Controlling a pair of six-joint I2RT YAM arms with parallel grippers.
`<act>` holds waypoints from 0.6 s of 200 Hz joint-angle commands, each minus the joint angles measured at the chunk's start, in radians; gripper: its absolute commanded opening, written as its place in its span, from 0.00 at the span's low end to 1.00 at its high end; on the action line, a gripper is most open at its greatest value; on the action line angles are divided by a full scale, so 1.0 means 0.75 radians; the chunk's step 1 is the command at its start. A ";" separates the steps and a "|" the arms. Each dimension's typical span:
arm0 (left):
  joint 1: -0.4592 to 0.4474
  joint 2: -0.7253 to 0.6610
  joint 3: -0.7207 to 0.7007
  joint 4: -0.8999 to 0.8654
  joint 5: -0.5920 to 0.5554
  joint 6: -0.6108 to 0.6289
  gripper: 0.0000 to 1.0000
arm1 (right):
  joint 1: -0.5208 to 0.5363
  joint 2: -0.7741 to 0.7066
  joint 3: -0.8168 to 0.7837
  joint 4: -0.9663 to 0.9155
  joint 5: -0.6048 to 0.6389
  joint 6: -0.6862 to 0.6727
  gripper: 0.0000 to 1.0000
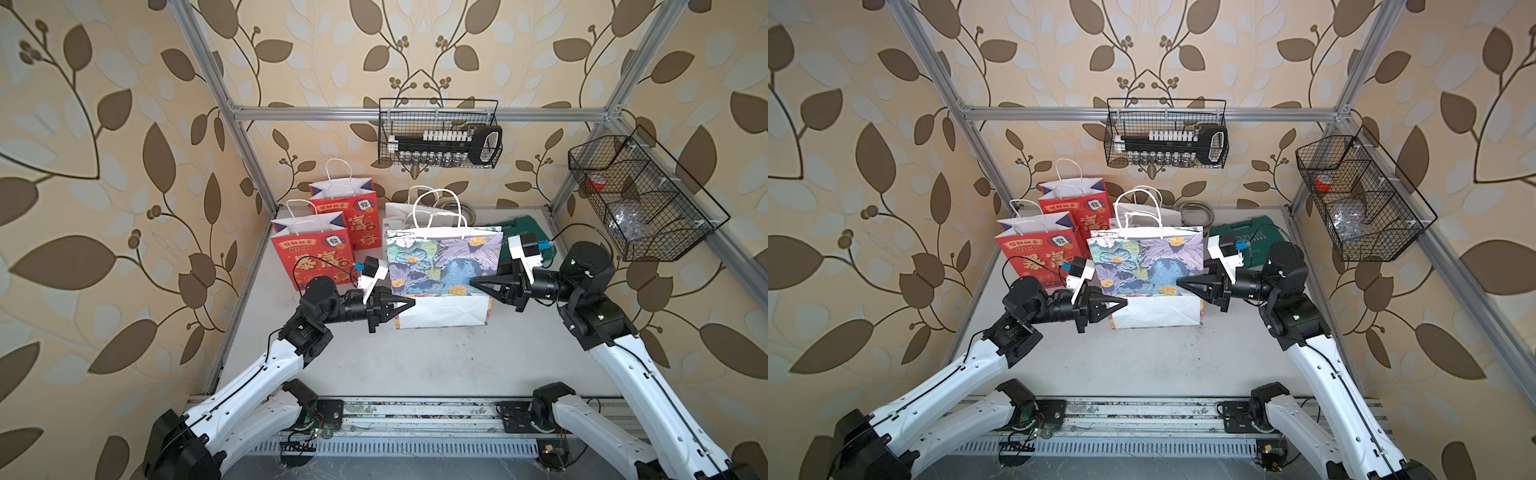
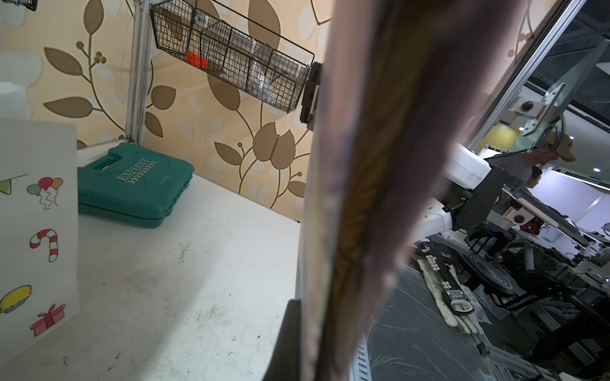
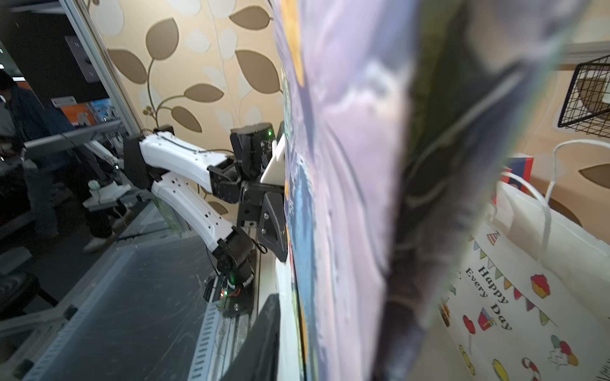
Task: Put away the paper bag
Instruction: Press the paper bag.
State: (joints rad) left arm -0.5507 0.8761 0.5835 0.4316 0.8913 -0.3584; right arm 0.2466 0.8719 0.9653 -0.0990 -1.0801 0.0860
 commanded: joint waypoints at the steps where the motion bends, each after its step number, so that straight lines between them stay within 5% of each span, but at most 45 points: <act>1: -0.008 -0.023 -0.013 -0.007 0.040 0.047 0.00 | 0.000 -0.005 0.047 0.054 0.018 0.018 0.25; 17: -0.006 -0.021 -0.022 -0.014 0.044 0.054 0.00 | 0.000 -0.003 0.049 0.076 0.010 0.023 0.00; 41: -0.007 -0.024 -0.033 -0.020 0.045 0.057 0.00 | 0.000 -0.005 0.048 0.099 0.016 0.028 0.00; 54: -0.008 -0.023 -0.035 -0.020 0.043 0.057 0.00 | 0.000 -0.007 0.053 0.099 0.040 0.033 0.32; 72: -0.007 -0.022 -0.044 -0.030 0.045 0.064 0.00 | 0.000 -0.009 0.057 0.116 0.056 0.033 0.36; 84: -0.005 -0.019 -0.050 -0.037 0.049 0.071 0.00 | 0.000 -0.009 0.057 0.135 0.062 0.036 0.25; 99: -0.006 -0.017 -0.059 -0.050 0.053 0.078 0.00 | 0.000 -0.007 0.059 0.161 0.060 0.045 0.01; 120: -0.006 -0.019 -0.070 -0.075 0.057 0.097 0.00 | 0.000 -0.007 0.063 0.184 0.063 0.056 0.00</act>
State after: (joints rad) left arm -0.5507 0.8749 0.5388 0.3878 0.9096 -0.3191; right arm 0.2466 0.8719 0.9787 -0.0128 -1.0462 0.1154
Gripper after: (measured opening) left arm 0.045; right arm 0.057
